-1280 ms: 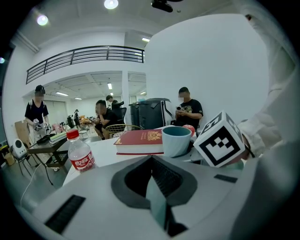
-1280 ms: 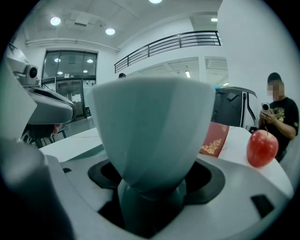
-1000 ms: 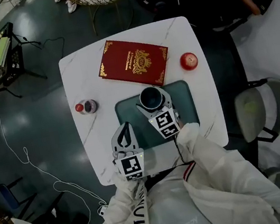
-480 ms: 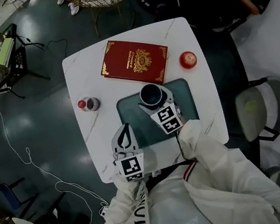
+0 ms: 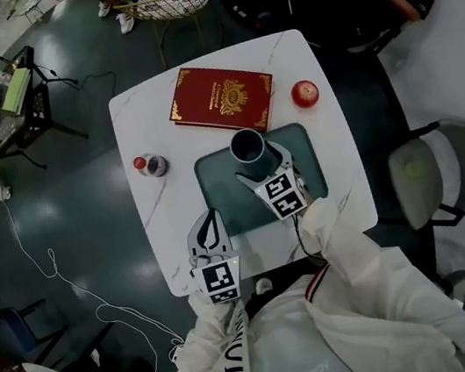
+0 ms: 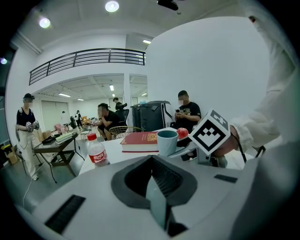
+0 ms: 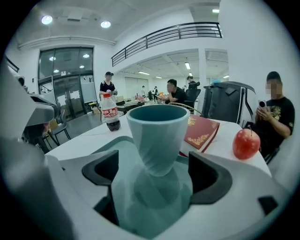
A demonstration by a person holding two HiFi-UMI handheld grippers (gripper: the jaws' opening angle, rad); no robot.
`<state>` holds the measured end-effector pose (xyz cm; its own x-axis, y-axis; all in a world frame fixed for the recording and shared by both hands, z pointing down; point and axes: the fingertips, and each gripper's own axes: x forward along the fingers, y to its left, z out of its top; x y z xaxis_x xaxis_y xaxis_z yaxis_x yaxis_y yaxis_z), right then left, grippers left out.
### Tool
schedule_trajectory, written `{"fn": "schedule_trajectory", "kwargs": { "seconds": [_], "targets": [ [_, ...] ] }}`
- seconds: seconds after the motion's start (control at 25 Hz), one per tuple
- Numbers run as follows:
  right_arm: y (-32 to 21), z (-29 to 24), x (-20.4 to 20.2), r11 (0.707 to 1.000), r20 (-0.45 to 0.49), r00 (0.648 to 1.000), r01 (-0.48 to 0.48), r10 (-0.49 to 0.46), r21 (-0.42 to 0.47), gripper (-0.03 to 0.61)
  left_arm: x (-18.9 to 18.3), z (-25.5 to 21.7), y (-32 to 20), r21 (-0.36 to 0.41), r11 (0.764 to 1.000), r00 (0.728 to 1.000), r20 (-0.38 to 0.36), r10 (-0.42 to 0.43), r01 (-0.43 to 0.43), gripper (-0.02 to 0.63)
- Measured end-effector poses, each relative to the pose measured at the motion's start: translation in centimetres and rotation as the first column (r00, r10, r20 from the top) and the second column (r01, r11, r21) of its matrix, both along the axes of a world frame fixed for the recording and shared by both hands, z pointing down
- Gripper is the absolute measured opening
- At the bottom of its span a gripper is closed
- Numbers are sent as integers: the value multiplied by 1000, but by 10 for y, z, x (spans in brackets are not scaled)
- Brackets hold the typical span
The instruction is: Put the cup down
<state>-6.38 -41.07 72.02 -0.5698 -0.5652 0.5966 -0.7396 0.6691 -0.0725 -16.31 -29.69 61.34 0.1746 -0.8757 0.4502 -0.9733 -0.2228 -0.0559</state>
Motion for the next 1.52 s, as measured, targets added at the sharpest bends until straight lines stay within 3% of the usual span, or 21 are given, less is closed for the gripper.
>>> {"fn": "schedule_trajectory", "kwargs": {
  "seconds": [0.16, 0.48, 0.64, 0.92, 1.52],
  "targets": [
    [17, -19, 10, 1000, 0, 1000, 2, -2, 9, 468, -1, -8, 15, 11, 1000, 1000, -8, 0, 0, 11],
    [48, -119, 19, 972, 89, 996, -22, 1, 235, 466, 1, -42, 41, 82, 996, 1000, 2, 26, -26, 11],
    [77, -156, 21, 954, 135, 991, -31, -10, 299, 466, -1, -60, 62, 113, 993, 1000, 1, 30, -30, 11],
    [142, -186, 29, 950, 209, 977, -97, 34, 296, 465, 3, -75, 97, 151, 987, 999, -2, 53, -52, 11],
    [249, -208, 46, 931, 221, 965, -204, 139, 303, 442, 3, -91, 200, 189, 978, 996, -4, 85, -82, 11]
  ]
}}
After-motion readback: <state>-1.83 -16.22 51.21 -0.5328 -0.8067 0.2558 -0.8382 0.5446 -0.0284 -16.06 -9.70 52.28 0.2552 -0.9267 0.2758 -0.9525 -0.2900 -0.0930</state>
